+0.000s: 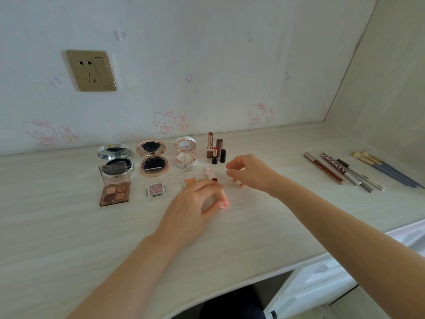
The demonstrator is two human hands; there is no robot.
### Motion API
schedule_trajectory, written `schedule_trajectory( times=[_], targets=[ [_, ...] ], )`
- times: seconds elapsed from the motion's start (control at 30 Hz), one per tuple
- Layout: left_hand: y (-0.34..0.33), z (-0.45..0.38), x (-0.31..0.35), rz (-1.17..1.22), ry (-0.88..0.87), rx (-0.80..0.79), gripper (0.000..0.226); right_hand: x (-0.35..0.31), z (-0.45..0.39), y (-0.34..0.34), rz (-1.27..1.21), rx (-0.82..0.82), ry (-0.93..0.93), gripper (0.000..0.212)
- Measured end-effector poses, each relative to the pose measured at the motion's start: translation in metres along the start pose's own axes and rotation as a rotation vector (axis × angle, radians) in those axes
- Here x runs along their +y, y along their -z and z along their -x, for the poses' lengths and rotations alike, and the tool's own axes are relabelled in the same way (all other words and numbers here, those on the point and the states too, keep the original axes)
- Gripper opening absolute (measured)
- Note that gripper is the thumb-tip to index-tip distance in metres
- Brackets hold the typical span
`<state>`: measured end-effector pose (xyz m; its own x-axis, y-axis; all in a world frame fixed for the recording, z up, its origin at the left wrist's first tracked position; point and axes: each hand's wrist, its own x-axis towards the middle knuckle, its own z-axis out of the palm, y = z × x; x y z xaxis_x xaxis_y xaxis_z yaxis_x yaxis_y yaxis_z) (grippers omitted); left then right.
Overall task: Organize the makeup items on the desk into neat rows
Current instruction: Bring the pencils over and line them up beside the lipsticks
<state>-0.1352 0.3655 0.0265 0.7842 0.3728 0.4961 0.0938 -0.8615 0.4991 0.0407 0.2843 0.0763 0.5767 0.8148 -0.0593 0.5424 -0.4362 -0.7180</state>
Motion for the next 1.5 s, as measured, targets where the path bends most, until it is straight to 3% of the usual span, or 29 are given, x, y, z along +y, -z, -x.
schedule_trajectory(
  times=[0.27,0.43,1.0,1.3,1.5],
  targets=[
    [0.0,-0.011,0.019,-0.023,-0.055,-0.029,0.029,0.037,0.05,0.023,0.408,0.079,0.153,0.037],
    [-0.017,-0.024,0.054,-0.062,-0.127,-0.074,0.031,0.063,0.081,0.043,0.482,0.138,0.139,0.037],
    [-0.143,-0.14,0.103,-0.124,-0.066,-0.336,0.034,0.148,0.103,0.126,0.571,0.315,-0.041,0.031],
    [-0.192,-0.193,0.108,-0.013,0.18,-0.374,0.049,0.177,0.067,0.143,0.641,0.364,-0.132,0.025],
    [-0.207,-0.211,0.106,-0.063,0.18,-0.437,0.05,0.178,0.049,0.138,0.719,0.353,-0.122,0.025]
  ],
)
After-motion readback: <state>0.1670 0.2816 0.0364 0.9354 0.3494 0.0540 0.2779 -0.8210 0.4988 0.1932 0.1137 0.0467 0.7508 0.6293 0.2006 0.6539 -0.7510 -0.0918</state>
